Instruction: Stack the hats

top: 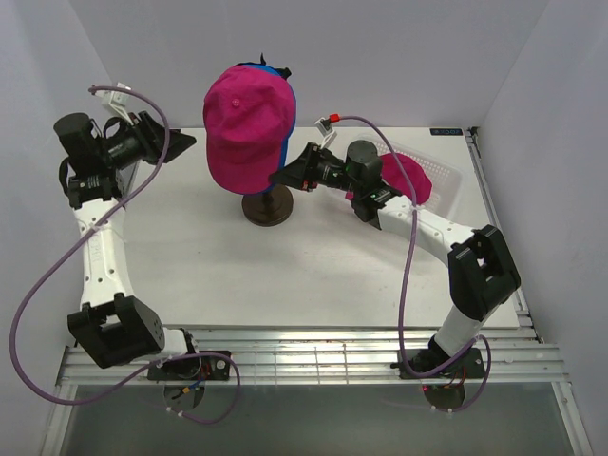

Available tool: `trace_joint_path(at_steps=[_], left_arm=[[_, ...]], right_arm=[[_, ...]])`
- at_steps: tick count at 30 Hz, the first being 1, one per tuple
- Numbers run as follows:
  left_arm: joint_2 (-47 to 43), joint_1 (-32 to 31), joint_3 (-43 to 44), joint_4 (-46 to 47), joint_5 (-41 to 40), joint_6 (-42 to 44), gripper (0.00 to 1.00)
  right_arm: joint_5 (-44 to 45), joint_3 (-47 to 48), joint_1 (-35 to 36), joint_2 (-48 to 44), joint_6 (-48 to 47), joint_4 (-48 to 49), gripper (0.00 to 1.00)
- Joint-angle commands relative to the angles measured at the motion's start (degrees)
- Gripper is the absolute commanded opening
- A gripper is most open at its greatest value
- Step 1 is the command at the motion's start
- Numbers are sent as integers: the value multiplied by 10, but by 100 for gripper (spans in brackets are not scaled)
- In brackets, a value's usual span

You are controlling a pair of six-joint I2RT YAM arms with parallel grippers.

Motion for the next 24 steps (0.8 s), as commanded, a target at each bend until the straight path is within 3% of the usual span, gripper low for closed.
trace_joint_path(at_steps=[1, 5, 11, 14, 18, 24], left_arm=[[-13, -2, 74, -73, -55, 55, 61], [18, -39, 164, -74, -98, 64, 61], [141, -160, 376, -144, -196, 127, 62], [184, -216, 442, -170, -240, 162, 61], [213, -274, 448, -172, -302, 210, 60], [240, -290, 449, -170, -349, 246, 59]], right_arm=[[24, -9, -11, -13, 4, -16, 17], [30, -9, -15, -15, 2, -23, 17], [30, -2, -17, -13, 2, -31, 17], [34, -2, -17, -15, 2, -36, 17], [38, 4, -16, -13, -1, -45, 17], [46, 7, -17, -20, -16, -64, 19]])
